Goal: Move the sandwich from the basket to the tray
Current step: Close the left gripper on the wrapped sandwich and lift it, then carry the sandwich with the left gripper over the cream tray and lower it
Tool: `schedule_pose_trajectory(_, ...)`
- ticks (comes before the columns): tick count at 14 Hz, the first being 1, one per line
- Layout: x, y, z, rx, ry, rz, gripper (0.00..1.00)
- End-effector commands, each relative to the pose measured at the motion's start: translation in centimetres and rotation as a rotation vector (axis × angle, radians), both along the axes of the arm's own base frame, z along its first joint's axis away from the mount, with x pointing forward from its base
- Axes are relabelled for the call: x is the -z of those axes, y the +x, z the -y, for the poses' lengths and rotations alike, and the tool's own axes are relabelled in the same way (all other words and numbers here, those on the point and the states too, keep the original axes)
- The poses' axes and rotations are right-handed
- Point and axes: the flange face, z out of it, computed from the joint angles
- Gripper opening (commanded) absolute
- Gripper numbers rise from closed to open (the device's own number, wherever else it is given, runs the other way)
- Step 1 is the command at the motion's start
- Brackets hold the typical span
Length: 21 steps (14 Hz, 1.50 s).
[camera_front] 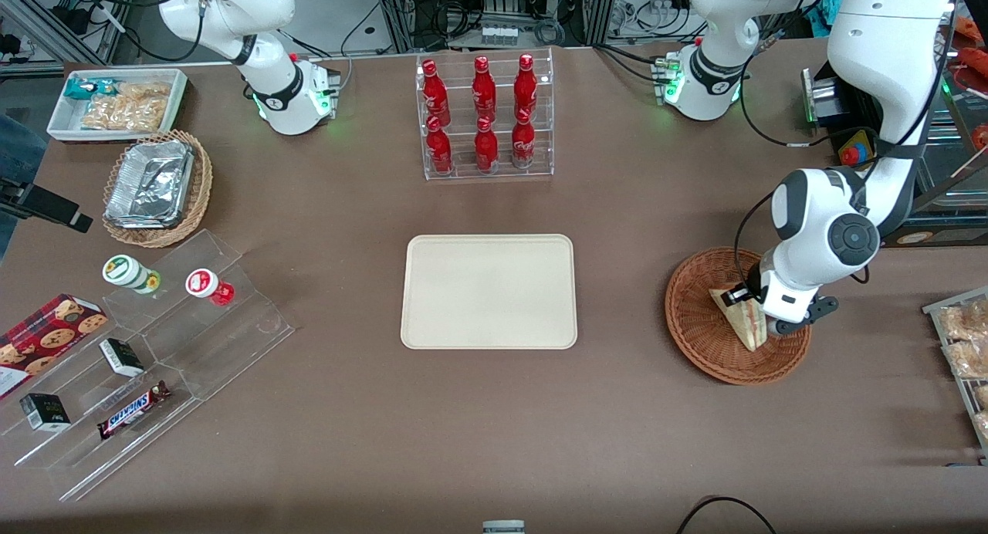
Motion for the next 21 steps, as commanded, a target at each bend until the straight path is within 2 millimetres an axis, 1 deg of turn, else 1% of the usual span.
schedule_pose_trajectory(1, -3.3, 1.5, 1.3, 0.023, 0.007, -0.017, 0.09)
schedule_pose_trajectory(3, -6.3, 2.5, 5.9, 0.128, 0.034, -0.054, 0.09)
schedule_pose_trajectory(4, -8.5, 3.1, 8.1, 0.160, 0.046, -0.087, 0.09)
schedule_pose_trajectory(5, -10.2, 3.2, 11.0, 0.201, 0.053, -0.115, 0.09)
schedule_pose_trajectory(6, -11.3, 2.9, 14.7, 0.253, 0.056, -0.146, 0.09)
schedule_pose_trajectory(7, -12.0, 2.0, 17.2, 0.278, 0.065, -0.167, 0.09)
schedule_pose_trajectory(8, -12.2, 1.0, 20.4, 0.292, 0.071, -0.168, 0.09)
schedule_pose_trajectory(9, -11.5, -0.1, 23.9, 0.309, 0.075, -0.172, 0.09)
schedule_pose_trajectory(10, -11.2, -0.5, 27.9, 0.347, 0.065, -0.166, 0.10)
schedule_pose_trajectory(11, -10.4, -0.8, 31.5, 0.370, 0.040, -0.169, 0.10)
schedule_pose_trajectory(12, -9.5, -1.8, 35.0, 0.372, -0.001, -0.184, 0.10)
schedule_pose_trajectory(13, -8.4, -2.5, 38.0, 0.369, -0.030, -0.194, 0.10)
schedule_pose_trajectory(14, -7.6, -2.4, 40.7, 0.363, -0.052, -0.177, 0.12)
schedule_pose_trajectory(15, -6.3, -2.6, 42.5, 0.353, -0.058, -0.172, 0.12)
schedule_pose_trajectory(16, -5.0, -3.5, 44.3, 0.346, -0.054, -0.170, 0.12)
schedule_pose_trajectory(17, -3.9, -4.0, 45.9, 0.327, -0.066, -0.145, 0.12)
schedule_pose_trajectory(18, -2.9, -4.1, 47.2, 0.300, -0.094, -0.100, 0.13)
schedule_pose_trajectory(19, -1.4, -4.7, 48.9, 0.276, -0.119, -0.063, 0.17)
schedule_pose_trajectory(20, -0.1, -5.4, 49.9, 0.282, -0.127, -0.052, 0.19)
schedule_pose_trajectory(21, 0.2, -5.7, 50.3, 0.293, -0.127, -0.049, 0.22)
